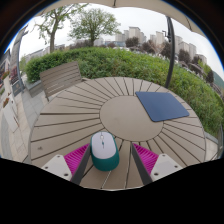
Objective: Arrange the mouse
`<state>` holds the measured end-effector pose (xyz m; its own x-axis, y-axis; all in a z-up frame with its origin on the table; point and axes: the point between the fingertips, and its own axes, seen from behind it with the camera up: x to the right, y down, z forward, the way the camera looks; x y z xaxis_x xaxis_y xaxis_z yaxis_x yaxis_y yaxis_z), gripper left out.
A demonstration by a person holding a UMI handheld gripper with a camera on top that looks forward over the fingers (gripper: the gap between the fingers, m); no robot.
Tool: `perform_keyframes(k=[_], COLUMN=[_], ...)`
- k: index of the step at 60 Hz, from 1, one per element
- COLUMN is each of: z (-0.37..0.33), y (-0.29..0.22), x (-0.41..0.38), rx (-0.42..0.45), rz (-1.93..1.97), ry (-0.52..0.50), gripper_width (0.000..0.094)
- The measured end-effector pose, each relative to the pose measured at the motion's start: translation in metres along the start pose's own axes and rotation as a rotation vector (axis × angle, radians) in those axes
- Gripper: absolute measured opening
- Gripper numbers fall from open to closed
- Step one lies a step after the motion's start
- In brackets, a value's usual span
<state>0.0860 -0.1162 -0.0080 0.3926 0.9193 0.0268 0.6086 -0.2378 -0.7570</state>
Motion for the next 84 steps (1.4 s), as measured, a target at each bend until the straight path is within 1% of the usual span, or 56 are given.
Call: perform_keyframes(k=[12,15,18,20,22,23,24,28,33,34,38,44,49,54,59,63,68,69,72,79,80,81,82,84], z=[0.013,0.012,0.012,0.013,0.010,0.011,0.012,0.014,0.005,0.016,0.004,0.001,0.008,0.032,0.060,0.088,0.129,0.136,0.153,0.189,0.189,0.190,0.191,0.194], y=[-0.002,-0.002,-0.002,-0.003,-0.001,-0.002,-0.002,-0.005,-0.004,-0.006,-0.026,-0.080,-0.133,-0.178,-0.210,-0.211,-0.204,-0.194,-0.185,-0.149,-0.146,-0.153,-0.153,-0.151], x=[0.010,0.009,0.007,0.006,0.002,0.002,0.001,0.003,0.007,0.013,0.028,0.060,0.096,0.138,0.180,0.210,0.233,0.236,0.244,0.253,0.253,0.253,0.252,0.249], rx=[-0.024,-0.017,-0.011,-0.009,-0.013,-0.006,-0.008,-0.002,-0.033,-0.034,-0.025,0.049,0.109,0.170,0.213,0.189,0.140,0.136,0.094,0.026,0.026,0.054,0.062,0.047], rz=[0.017,0.018,0.015,0.013,0.013,0.005,-0.005,-0.041,-0.048,-0.046,-0.035,-0.045,-0.053,-0.083,-0.131,-0.117,-0.072,-0.064,-0.055,-0.084,-0.082,-0.071,-0.064,-0.070], ry=[0.024,0.018,0.011,0.004,-0.008,-0.011,-0.018,-0.037,-0.072,-0.073,-0.077,-0.079,-0.060,-0.032,0.004,0.022,0.006,0.002,-0.020,-0.035,-0.040,-0.048,-0.053,-0.058], gripper_width=[0.0838,0.0830,0.0802,0.0758,0.0673,0.0592,0.0461,0.0460,0.0444,0.0443,0.0444,0.0444,0.0443,0.0442,0.0442,0.0443,0.0443,0.0444,0.0443,0.0451,0.0467,0.0467,0.0476,0.0501])
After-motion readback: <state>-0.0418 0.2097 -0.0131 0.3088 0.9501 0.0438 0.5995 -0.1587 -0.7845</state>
